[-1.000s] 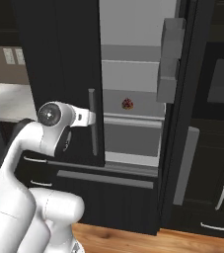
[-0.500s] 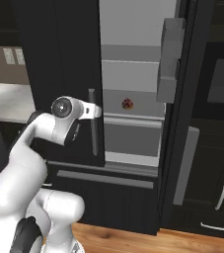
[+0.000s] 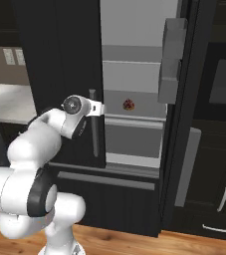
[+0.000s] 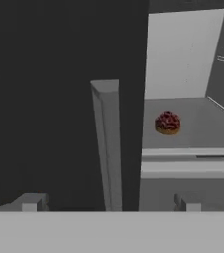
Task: Take the cakes from the fridge and place them on the empty tray on the dining counter.
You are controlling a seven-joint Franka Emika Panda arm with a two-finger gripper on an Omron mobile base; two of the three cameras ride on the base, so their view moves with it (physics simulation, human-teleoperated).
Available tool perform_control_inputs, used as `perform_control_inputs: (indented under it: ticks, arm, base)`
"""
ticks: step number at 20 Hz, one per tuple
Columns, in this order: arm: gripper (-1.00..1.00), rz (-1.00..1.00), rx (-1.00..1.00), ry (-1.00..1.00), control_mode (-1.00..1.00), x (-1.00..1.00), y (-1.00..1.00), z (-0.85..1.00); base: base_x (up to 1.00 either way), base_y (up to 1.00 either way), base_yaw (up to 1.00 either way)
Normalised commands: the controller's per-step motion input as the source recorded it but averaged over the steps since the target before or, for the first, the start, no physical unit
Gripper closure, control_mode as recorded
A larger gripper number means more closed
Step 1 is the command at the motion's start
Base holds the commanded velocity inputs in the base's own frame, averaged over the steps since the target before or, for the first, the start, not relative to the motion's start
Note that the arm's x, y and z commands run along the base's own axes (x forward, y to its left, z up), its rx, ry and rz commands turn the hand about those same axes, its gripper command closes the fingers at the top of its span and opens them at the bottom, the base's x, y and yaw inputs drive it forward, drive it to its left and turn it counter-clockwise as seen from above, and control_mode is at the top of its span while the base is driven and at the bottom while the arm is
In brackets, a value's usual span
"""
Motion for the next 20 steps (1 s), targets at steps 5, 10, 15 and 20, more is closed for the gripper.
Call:
perform_control_inputs:
  ticks: [5,10,15,20]
  arm:
    - [-1.00,0.01,0.00,0.00,-1.00,0.88,0.00,-0.25]
    - [-1.00,0.03,0.02,0.00,-1.00,0.94,-0.05,-0.27]
    - [-1.00,0.06,0.03,0.00,-1.00,0.93,-0.16,-0.26]
    - [1.00,0.07,0.03,0.00,-1.00,0.88,-0.21,-0.21]
  base:
    - [0.00,0.00,0.00]
    - [0.00,0.00,0.00]
    - [0.00,0.00,0.00]
    - [0.00,0.00,0.00]
